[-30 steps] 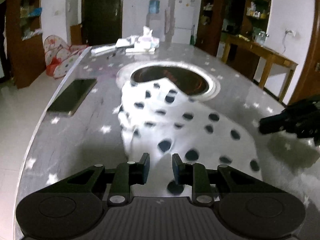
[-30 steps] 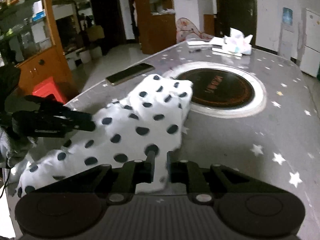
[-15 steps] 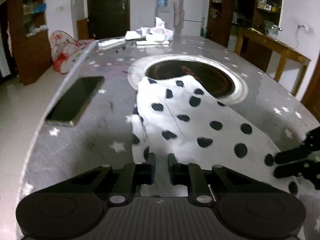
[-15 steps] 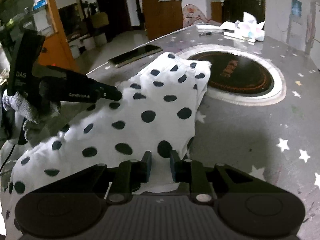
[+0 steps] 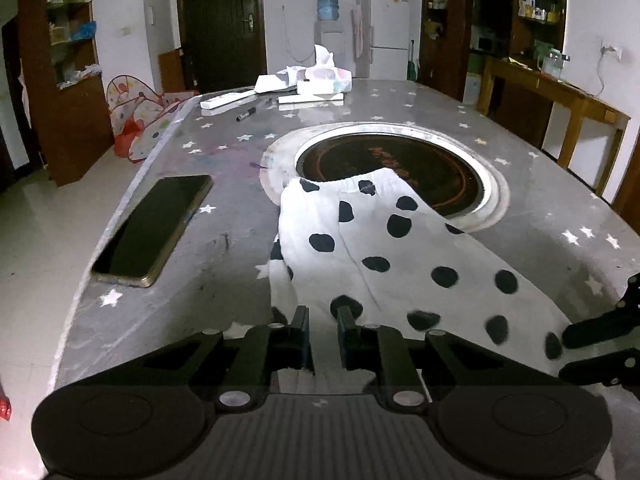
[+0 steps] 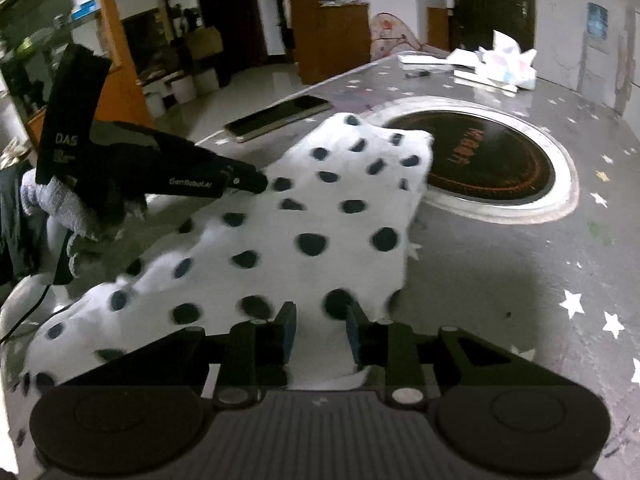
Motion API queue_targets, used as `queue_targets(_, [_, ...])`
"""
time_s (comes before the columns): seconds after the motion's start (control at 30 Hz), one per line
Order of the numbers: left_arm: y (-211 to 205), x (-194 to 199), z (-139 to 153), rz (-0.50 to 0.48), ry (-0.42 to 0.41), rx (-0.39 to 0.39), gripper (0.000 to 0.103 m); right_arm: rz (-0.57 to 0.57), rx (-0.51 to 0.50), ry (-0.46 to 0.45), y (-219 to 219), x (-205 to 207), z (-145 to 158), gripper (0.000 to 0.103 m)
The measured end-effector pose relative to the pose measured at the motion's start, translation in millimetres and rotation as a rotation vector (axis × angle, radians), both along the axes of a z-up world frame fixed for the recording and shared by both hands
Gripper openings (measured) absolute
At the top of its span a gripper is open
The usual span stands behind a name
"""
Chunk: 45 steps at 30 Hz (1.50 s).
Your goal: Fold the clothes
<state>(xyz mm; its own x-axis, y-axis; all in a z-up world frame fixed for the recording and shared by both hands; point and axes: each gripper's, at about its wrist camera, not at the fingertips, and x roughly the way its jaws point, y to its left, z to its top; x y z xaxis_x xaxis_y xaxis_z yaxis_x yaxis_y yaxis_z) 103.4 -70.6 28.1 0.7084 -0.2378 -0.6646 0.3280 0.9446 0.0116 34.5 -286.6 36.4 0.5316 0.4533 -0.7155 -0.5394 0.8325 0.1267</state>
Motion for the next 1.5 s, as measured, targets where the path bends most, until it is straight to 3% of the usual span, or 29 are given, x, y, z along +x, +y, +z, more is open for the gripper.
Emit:
queue_targets(0.3, [14.8, -91.1, 15.1, -0.089, -0.004, -0.036, 0.019, 0.157, -0.002, -0.014, 34.2, -61.1, 8.7, 0.034])
queue_targets(0.63, [20.1, -166.0, -8.5, -0.142, -0.009, 0.046, 0.020, 0.193, -0.099, -0.027, 47.3, -108.1, -3.3, 0.035])
queue_targets(0.7, [25.5, -170.2, -2.8, -0.113, -0.011, 0.017, 0.024, 0.194, -0.099, -0.047, 46.9, -116.7, 3.9, 0.035])
queue_targets(0.73, [30.0, -172.4, 2.1, -0.094, -0.013, -0.007, 0.033, 0.195, -0.096, -0.056, 46.8, -120.5, 7.3, 0.035])
queue_targets(0.8, [37.6, -178.1, 12.4, -0.057, -0.021, -0.045, 0.041, 0.209, -0.079, -0.081, 45.6, -132.4, 17.9, 0.035])
queue_targets(0.97, [54.6, -203.6, 18.1, 0.013, 0.030, -0.115, 0.052, 0.275, -0.049, -0.094, 53.1, -163.0, 31.2, 0.038])
queue_targets(1.27, [83.5, -250.0, 11.7, 0.130, 0.176, -0.266, 0.053, 0.363, -0.044, -0.077, 69.5, -202.1, 24.6, 0.041])
queue_targets(1.4, [82.6, -259.9, 4.9, 0.127, 0.218, -0.313, 0.051, 0.368, -0.048, -0.075, 74.5, -209.5, 19.9, 0.042])
queue_targets(1.47, [81.1, -262.8, 2.4, 0.120, 0.230, -0.329, 0.047, 0.368, -0.052, -0.079, 76.5, -212.3, 18.7, 0.043])
queue_targets(1.5, [80.8, -263.3, 1.8, 0.116, 0.232, -0.341, 0.038, 0.368, -0.054, -0.083, 77.3, -213.6, 18.5, 0.043])
